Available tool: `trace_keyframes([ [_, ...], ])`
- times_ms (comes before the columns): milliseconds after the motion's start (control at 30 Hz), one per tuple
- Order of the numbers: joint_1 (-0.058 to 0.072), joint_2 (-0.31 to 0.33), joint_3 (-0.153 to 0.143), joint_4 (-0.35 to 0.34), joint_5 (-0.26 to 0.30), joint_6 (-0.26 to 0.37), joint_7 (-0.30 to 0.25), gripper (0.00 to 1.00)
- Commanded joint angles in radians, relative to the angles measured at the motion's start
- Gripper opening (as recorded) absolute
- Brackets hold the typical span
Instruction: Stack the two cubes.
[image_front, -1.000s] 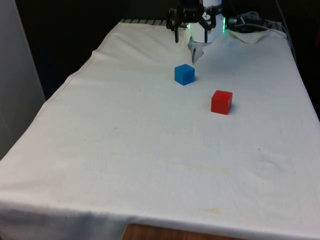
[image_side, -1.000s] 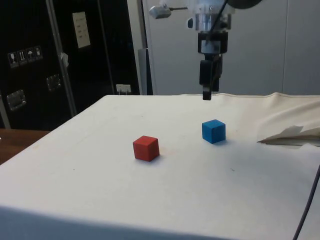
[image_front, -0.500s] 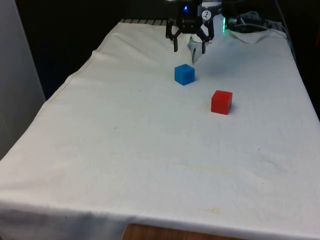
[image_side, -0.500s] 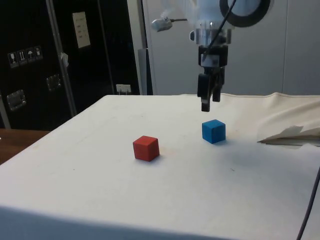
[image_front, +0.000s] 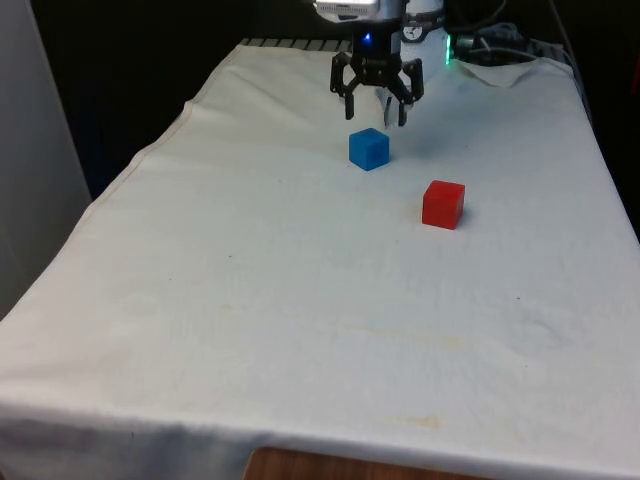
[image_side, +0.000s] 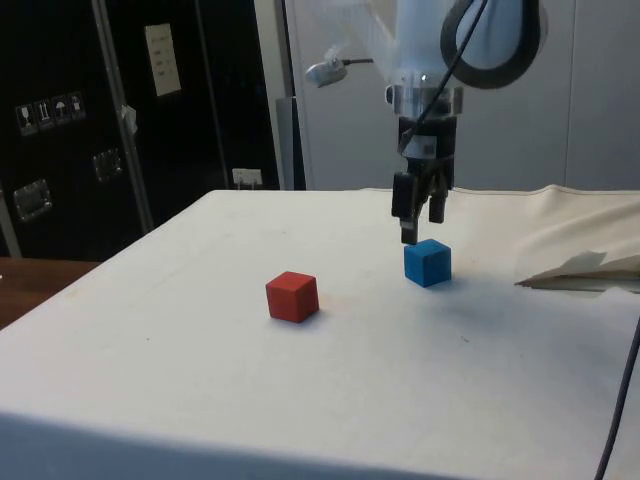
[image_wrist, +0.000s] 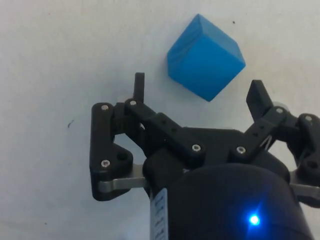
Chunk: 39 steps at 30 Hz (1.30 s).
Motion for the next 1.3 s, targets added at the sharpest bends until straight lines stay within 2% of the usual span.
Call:
trace_keyframes([
  [0, 0.000, 0.009, 0.000, 0.000, 0.000, 0.009, 0.006, 1.00],
  [33, -0.005, 0.031, 0.000, 0.000, -0.010, 0.044, 0.031, 1.00],
  [200, -0.005, 0.081, -0.004, 0.004, -0.016, 0.096, 0.067, 1.00],
  [267, 0.000, 0.067, 0.000, 0.000, 0.000, 0.075, 0.049, 1.00],
  [300, -0.005, 0.096, -0.006, 0.005, -0.019, 0.110, 0.079, 1.00],
  [400, -0.005, 0.118, -0.009, 0.007, -0.021, 0.132, 0.095, 1.00],
  [500, -0.002, 0.146, -0.013, 0.011, -0.021, 0.158, 0.116, 1.00],
  [533, 0.000, 0.127, -0.002, 0.005, 0.000, 0.135, 0.099, 1.00],
  [567, -0.001, 0.153, -0.014, 0.012, -0.021, 0.165, 0.121, 1.00],
  [767, 0.004, 0.196, -0.023, 0.017, -0.019, 0.202, 0.151, 1.00],
  [800, 0.000, 0.179, -0.005, 0.010, 0.000, 0.185, 0.139, 1.00],
  [833, 0.005, 0.200, -0.025, 0.017, -0.019, 0.205, 0.155, 1.00],
  [867, 0.006, 0.203, -0.026, 0.018, -0.019, 0.207, 0.157, 0.99],
  [900, 0.007, 0.206, -0.028, 0.018, -0.020, 0.209, 0.162, 0.79],
  [1100, 0.008, 0.209, -0.031, 0.018, -0.021, 0.211, 0.170, 0.13],
  [1133, 0.000, 0.187, -0.010, 0.010, 0.000, 0.191, 0.155, 0.03],
  [1167, 0.008, 0.209, -0.031, 0.017, -0.021, 0.211, 0.171, 0.03],
  [1267, 0.008, 0.210, -0.031, 0.017, -0.021, 0.211, 0.172, 0.02],
])
